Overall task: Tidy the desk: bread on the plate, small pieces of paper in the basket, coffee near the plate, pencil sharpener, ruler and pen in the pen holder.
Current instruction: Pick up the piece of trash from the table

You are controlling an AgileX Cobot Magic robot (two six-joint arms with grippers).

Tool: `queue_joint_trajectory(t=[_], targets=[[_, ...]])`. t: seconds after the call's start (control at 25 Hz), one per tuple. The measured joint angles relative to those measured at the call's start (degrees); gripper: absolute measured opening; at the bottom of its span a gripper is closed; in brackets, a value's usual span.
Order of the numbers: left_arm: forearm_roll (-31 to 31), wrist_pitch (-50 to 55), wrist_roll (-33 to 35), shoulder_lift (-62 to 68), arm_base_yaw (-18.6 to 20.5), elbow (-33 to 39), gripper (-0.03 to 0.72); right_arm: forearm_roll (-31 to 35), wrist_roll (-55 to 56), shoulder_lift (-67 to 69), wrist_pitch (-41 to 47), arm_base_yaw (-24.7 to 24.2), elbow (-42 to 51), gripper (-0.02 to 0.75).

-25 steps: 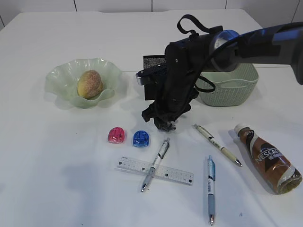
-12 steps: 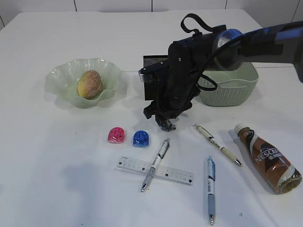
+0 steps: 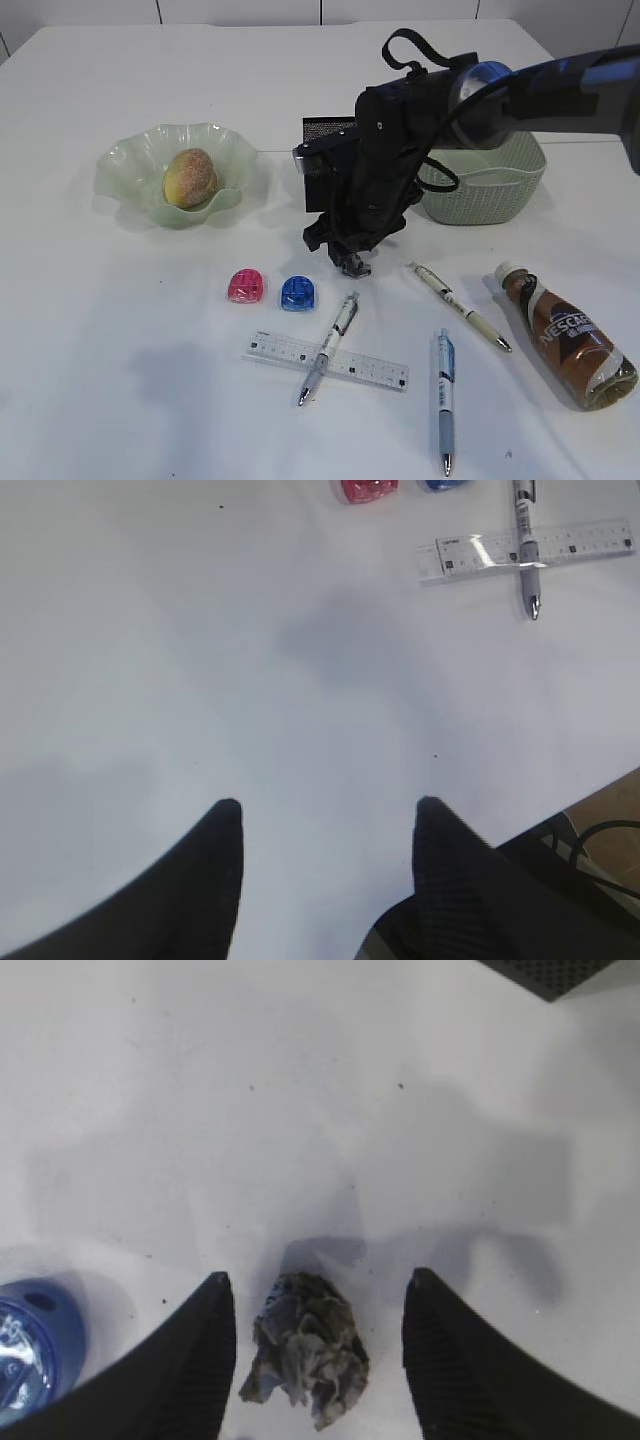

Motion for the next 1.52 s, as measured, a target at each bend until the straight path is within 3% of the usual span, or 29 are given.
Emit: queue_joint_trajectory(t=[0.84,1.08,1.48,1.52], targets=[[0.0,0.1,0.0,0.0,0.0,0.0,0.384,1.3,0.0,1.2,0.4,0.0,0.0,0.417],[0.0,0.1,0.0,0.0,0.0,0.0,0.384,1.3,0.0,1.2,0.4,0.0,0.0,0.258],[0.0,0.1,0.0,0.0,0.0,0.0,0.384,1.0,0.0,1.2,0.4,0.0,0.0,0.083],[0.0,0.1,0.0,0.0,0.0,0.0,0.384,0.7,0.0,1.2,0.4,0.0,0.0,0.029]])
